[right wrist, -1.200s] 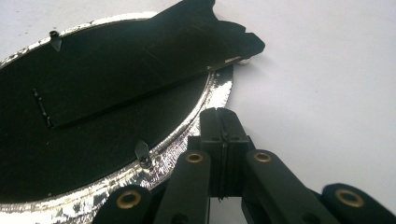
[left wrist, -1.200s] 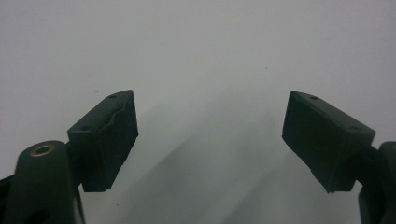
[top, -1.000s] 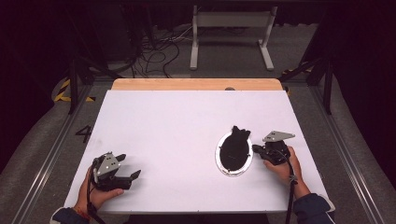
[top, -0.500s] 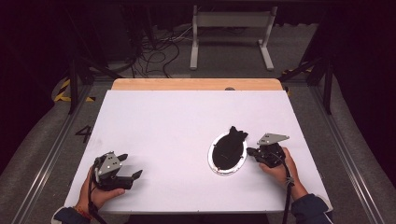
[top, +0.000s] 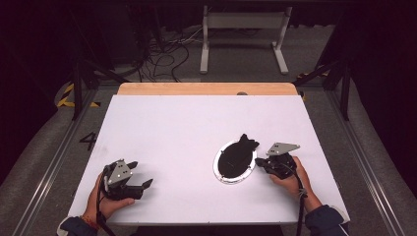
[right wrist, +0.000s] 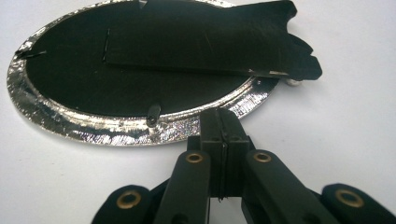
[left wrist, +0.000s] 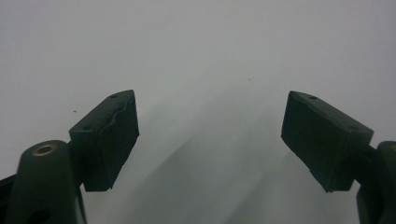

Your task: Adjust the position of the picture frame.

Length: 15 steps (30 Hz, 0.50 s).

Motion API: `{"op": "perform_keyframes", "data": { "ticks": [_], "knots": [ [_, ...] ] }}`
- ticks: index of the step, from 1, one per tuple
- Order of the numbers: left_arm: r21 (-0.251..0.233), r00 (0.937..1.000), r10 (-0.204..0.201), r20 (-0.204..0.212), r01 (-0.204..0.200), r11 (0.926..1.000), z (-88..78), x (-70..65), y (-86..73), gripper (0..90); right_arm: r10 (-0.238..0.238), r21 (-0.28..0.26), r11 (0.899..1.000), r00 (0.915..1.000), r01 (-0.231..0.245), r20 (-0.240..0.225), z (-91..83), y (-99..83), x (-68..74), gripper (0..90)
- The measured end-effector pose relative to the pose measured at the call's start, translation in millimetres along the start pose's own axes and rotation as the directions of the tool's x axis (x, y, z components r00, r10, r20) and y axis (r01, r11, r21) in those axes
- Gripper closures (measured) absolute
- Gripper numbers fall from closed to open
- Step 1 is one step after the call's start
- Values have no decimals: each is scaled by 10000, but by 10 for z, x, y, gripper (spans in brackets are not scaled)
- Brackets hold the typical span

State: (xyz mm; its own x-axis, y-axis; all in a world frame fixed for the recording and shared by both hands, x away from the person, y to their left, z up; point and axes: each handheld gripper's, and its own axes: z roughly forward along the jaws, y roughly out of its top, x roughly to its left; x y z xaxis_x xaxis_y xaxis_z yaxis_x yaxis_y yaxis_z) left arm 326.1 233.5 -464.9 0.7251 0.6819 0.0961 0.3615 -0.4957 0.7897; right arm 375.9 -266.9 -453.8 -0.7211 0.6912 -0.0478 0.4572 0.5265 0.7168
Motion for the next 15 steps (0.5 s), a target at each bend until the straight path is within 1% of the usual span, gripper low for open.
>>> {"op": "perform_keyframes", "data": {
  "ticks": [1, 3, 4, 5, 6, 8, 11, 12, 13, 15],
  "knots": [
    [5, 10000, -4, -22, 4, 10000, 0, -8, 6, 193, -18, 6, 10000, 10000, 18, -17, 3, 4, 11, 900],
    [-82, 9998, 125, -174, -126, 9999, -7, -18, 23, 193, -87, 23, 10000, 10000, 87, -38, 14, 17, 49, 900],
    [-82, 9998, 125, -174, -126, 9999, -7, -18, 23, 194, -138, 14, 9999, 9999, 138, -55, 19, 22, 60, 900],
    [-190, 9998, 96, -148, -99, 9998, -13, -10, 40, 195, -197, 12, 9998, 9998, 197, -99, 27, 29, 81, 900],
    [-217, 9999, 28, -137, -31, 9998, -9, -10, 48, 195, -224, 11, 9997, 9997, 224, -105, 32, 34, 94, 900],
    [-191, 9999, 21, -109, -23, 9998, -4, -7, 55, 195, -272, 18, 9996, 9995, 272, -154, 39, 43, 114, 900],
    [-137, 9999, 152, -16, -152, 9998, 30, -18, 87, 195, -259, -1, 9997, 9993, 259, -264, 60, 62, 164, 900],
    [-111, 9999, 118, 3, -118, 9999, 40, -28, 98, 195, -291, -11, 9996, 9991, 291, -323, 70, 71, 183, 900],
    [-118, 9999, 170, 25, -170, 9998, 52, -32, 112, 195, -298, -12, 9996, 9989, 298, -358, 78, 79, 201, 900],
    [-139, 9996, 143, 235, -139, 9998, 86, -38, 141, 195, -388, -2, 9992, 9984, 388, -410, 96, 100, 244, 900]
  ]
}}
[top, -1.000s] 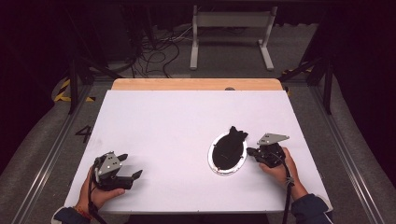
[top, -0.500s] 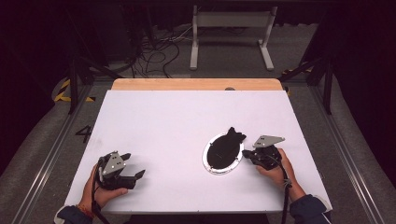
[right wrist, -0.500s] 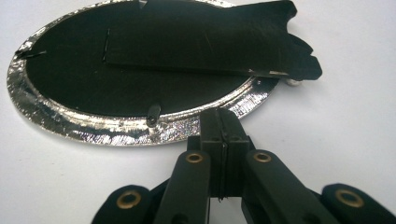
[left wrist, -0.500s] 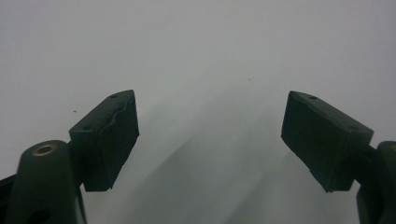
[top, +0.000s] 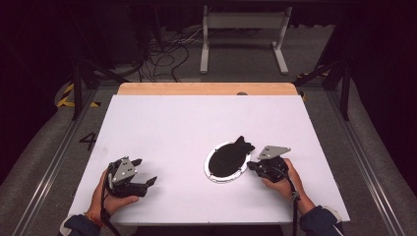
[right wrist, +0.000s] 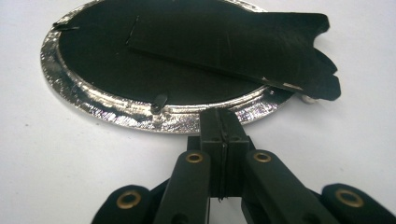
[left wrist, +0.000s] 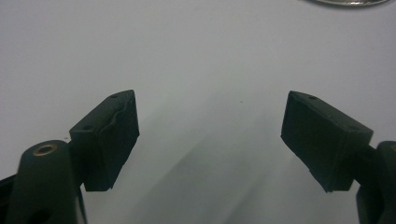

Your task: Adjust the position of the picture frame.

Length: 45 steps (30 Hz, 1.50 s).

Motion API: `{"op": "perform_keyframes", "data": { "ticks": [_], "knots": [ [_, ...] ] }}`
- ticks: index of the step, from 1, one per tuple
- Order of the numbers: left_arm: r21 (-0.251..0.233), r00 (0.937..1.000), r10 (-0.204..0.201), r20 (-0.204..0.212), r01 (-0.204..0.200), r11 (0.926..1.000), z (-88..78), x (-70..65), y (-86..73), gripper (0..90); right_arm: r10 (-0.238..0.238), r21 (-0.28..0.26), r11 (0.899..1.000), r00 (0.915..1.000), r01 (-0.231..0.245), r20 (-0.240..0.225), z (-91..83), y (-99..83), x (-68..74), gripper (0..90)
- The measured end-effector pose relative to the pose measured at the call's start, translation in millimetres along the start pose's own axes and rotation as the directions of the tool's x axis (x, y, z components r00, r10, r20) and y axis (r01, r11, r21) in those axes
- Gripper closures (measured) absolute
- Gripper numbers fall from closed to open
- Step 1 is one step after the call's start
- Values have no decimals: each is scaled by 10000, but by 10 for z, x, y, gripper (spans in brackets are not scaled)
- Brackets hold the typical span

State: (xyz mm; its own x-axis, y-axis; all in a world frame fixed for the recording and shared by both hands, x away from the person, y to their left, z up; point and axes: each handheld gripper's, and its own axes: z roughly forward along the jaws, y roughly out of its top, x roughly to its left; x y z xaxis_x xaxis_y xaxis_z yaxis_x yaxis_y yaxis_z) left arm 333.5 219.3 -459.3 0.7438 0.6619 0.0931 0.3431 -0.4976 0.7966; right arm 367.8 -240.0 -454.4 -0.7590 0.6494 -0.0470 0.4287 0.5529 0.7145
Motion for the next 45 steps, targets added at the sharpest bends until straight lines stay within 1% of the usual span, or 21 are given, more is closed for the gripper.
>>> {"op": "perform_keyframes", "data": {
  "ticks": [2, 6, 7, 9, 11, 13, 16, 18, 20, 22, 27, 31, 33, 35, 37, 38, 39, 40, 41, 43, 45],
  "knots": [
    [27, 9998, -99, 173, 99, 9999, 44, -16, 30, 195, -67, 8, 10000, 10000, 67, -36, 15, 17, 34, 900],
    [93, 9989, -48, 476, 44, 9999, 119, -53, 88, 195, -286, 91, 9996, 9996, 285, 45, 36, 47, 82, 900],
    [168, 9978, 49, 663, -60, 9998, 180, -100, 131, 195, -256, 65, 9997, 9997, 256, -20, 39, 47, 77, 900],
    [205, 9971, 104, 753, -120, 9997, 211, -126, 155, 195, -229, 53, 9997, 9997, 229, -29, 40, 47, 76, 900],
    [309, 9945, 304, 1002, -336, 9990, 303, -207, 222, 195, -402, 201, 9990, 9992, 403, -82, 35, 71, 75, 900],
    [336, 9933, 427, 1076, -465, 9984, 337, -241, 249, 195, -490, 163, 9987, 9988, 490, -24, 20, 89, 71, 900],
    [324, 9894, 586, 1331, -634, 9975, 413, -316, 314, 195, -387, -169, 9991, 9979, 396, 524, -56, 154, -38, 900],
    [358, 9864, 682, 1496, -743, 9966, 464, -367, 361, 193, 1, -416, 9991, 9957, 38, 929, -73, 170, -168, 900],
    [285, 9821, 710, 1743, -771, 9966, 519, -415, 409, 187, 233, -459, 9988, 9921, -177, 1234, -47, 169, -270, 900],
    [235, 9773, 739, 1984, -801, 9965, 583, -477, 464, 185, 275, -452, 9988, 9883, -209, 1498, -5, 168, -332, 900],
    [223, 9647, 885, 2481, -971, 9950, 730, -635, 594, 183, 772, -581, 9960, 9791, -674, 1881, 108, 235, -465, 900],
    [288, 9573, 709, 2803, -822, 9962, 846, -746, 684, 187, 750, -283, 9971, 9759, -707, 2049, 241, 253, -512, 900],
    [246, 9539, 755, 2905, -863, 9960, 888, -796, 718, 188, 789, -304, 9968, 9763, -742, 2015, 281, 248, -526, 900],
    [276, 9552, 752, 2861, -866, 9959, 913, -827, 736, 188, 680, -244, 9976, 9769, -644, 2027, 297, 253, -527, 900],
    [399, 9616, 802, 2626, -939, 9948, 955, -864, 763, 188, 510, -170, 9987, 9765, -486, 2092, 318, 262, -525, 900],
    [468, 9638, 685, 2579, -832, 9954, 979, -891, 777, 188, 401, -118, 9992, 9765, -385, 2120, 322, 267, -520, 900],
    [468, 9638, 685, 2579, -832, 9954, 979, -891, 777, 188, 401, -118, 9992, 9765, -385, 2120, 322, 267, -520, 900],
    [549, 9691, 716, 2359, -869, 9947, 1008, -915, 791, 187, 275, -50, 9996, 9766, -271, 2135, 321, 269, -512, 900],
    [549, 9691, 716, 2359, -869, 9947, 1008, -915, 791, 187, 275, -50, 9996, 9766, -271, 2135, 321, 269, -512, 900],
    [678, 9737, 668, 2178, -834, 9942, 1031, -925, 808, 187, 246, -37, 9997, 9794, -243, 2005, 317, 268, -509, 900],
    [706, 9754, 613, 2118, -778, 9945, 1043, -922, 814, 187, 126, -6, 9999, 9830, -128, 1830, 314, 270, -505, 900]
  ]
}}
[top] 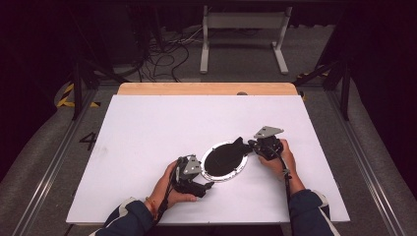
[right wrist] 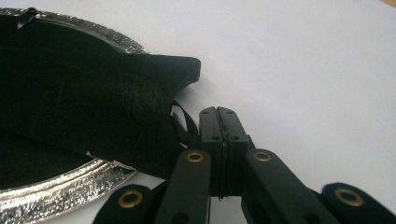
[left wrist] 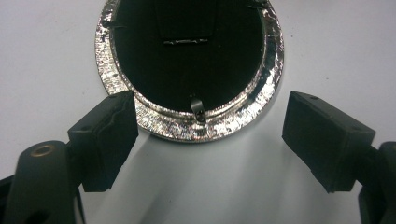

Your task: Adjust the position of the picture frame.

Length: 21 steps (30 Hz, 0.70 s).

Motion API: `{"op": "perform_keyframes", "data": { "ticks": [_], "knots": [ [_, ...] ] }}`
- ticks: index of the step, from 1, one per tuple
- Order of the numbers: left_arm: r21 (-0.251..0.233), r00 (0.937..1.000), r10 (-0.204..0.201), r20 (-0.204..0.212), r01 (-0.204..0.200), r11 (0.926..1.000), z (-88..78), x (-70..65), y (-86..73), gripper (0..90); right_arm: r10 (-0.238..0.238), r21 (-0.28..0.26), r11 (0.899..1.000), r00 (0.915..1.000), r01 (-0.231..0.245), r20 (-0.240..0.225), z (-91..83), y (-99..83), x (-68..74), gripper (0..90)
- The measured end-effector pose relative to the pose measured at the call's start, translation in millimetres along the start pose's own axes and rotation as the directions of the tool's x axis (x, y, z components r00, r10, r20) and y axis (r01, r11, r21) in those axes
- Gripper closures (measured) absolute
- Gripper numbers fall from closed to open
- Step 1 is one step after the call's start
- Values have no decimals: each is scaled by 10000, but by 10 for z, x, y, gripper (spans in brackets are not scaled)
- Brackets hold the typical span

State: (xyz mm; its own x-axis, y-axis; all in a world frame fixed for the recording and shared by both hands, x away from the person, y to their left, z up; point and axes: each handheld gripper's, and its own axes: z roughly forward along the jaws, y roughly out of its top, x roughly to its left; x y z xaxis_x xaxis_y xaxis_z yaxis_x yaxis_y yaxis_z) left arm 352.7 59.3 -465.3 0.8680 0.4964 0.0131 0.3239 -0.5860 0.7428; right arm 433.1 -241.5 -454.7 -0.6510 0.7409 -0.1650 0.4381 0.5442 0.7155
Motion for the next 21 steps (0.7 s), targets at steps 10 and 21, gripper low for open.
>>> {"op": "perform_keyframes", "data": {
  "ticks": [10, 21],
  "knots": [
    [404, 9992, 176, -356, -161, 9991, 8, 40, -9, 171, -89, 72, 9999, 9991, 92, -422, -33, -1, 75, 900],
    [616, 9977, 567, -384, -543, 9966, -67, 89, -28, 217, 106, 139, 9999, 9970, -96, -769, -91, -30, 138, 900]
  ]
}}
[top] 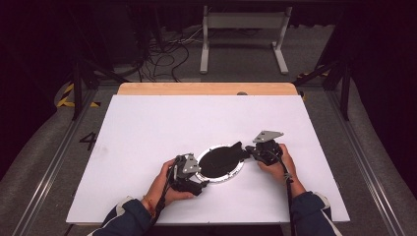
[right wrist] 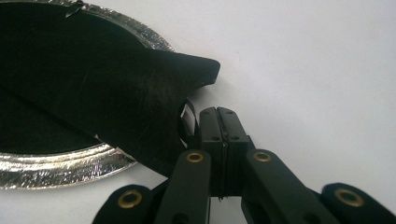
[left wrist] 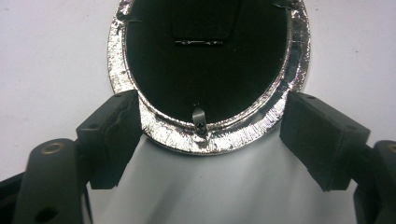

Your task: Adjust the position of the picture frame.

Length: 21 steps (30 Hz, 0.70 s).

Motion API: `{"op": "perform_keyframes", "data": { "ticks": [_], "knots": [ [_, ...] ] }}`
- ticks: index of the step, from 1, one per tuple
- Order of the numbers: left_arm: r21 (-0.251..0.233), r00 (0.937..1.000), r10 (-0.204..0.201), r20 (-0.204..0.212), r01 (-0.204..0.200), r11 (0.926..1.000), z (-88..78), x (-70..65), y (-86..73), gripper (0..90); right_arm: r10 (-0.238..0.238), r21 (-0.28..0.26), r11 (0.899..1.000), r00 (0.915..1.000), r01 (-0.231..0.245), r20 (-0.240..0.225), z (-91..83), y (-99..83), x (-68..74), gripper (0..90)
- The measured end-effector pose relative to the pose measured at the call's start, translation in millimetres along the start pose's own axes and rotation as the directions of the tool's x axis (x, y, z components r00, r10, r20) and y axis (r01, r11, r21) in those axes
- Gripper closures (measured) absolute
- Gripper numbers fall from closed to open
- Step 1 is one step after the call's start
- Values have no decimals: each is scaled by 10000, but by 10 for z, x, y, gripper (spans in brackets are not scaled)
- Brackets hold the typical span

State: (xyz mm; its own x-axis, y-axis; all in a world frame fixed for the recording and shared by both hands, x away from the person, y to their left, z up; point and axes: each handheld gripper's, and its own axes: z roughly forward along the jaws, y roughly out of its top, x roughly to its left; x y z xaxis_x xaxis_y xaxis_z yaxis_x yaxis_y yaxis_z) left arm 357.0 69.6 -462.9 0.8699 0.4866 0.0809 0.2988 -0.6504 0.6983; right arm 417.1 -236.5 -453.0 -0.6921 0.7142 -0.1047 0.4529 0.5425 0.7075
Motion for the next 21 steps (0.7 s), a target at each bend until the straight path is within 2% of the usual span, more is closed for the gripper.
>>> {"op": "perform_keyframes", "data": {
  "ticks": [5, 9, 13, 15, 17, 21],
  "knots": [
    [39, 10000, -52, -60, 53, 10000, -32, 50, -28, 241, -194, 6, 9998, 9998, 194, -80, -31, -24, 43, 900],
    [32, 9997, -188, 128, 188, 9998, -56, 106, -58, 297, -321, 47, 9995, 9993, 322, -188, -58, -41, 76, 900],
    [97, 9999, -170, -23, 170, 9998, -83, 136, -71, 336, -387, 49, 9992, 9989, 388, -272, -76, -55, 110, 900],
    [78, 9999, -142, 48, 142, 9999, -96, 161, -80, 380, -385, 28, 9992, 9986, 386, -361, -84, -63, 125, 900],
    [116, 9998, -188, 88, 187, 9998, -109, 176, -89, 433, -233, 14, 9997, 9973, 234, -693, -97, -72, 143, 900],
    [102, 10000, 43, 86, -43, 9999, -125, 193, -91, 499, -403, 105, 9991, 9979, 408, -511, -115, -69, 203, 900]
  ]
}}
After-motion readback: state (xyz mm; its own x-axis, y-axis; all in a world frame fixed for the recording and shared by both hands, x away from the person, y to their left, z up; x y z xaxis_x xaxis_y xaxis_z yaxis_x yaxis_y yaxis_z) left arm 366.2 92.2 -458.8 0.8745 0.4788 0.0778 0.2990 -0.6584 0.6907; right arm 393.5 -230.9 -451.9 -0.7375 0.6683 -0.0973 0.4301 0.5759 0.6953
